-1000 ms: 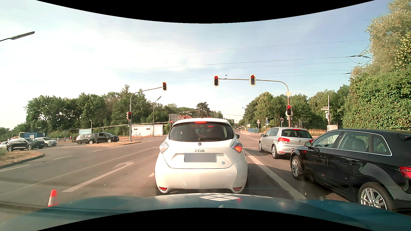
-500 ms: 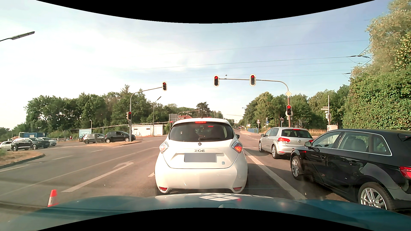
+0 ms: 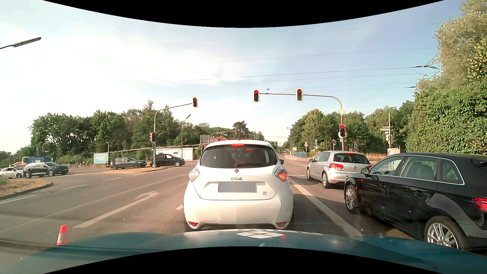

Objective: Follow the waypoints while adhering to traffic rules and regulations

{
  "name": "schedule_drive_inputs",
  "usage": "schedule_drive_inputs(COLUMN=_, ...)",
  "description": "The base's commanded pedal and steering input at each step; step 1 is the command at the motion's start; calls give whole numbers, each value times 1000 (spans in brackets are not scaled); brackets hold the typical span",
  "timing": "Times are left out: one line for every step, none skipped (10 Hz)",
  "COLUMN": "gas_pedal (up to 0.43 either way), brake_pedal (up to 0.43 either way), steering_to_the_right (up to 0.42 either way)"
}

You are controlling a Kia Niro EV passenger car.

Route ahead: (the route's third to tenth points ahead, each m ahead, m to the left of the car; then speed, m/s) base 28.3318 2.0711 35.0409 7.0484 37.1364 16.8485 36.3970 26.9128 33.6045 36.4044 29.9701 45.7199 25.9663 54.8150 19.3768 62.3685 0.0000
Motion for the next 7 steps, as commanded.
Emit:
schedule_drive_inputs(gas_pedal=0, brake_pedal=213, steering_to_the_right=5)
schedule_drive_inputs(gas_pedal=0, brake_pedal=213, steering_to_the_right=5)
schedule_drive_inputs(gas_pedal=0, brake_pedal=213, steering_to_the_right=5)
schedule_drive_inputs(gas_pedal=0, brake_pedal=220, steering_to_the_right=5)
schedule_drive_inputs(gas_pedal=0, brake_pedal=213, steering_to_the_right=5)
schedule_drive_inputs(gas_pedal=0, brake_pedal=213, steering_to_the_right=5)
schedule_drive_inputs(gas_pedal=0, brake_pedal=213, steering_to_the_right=5)
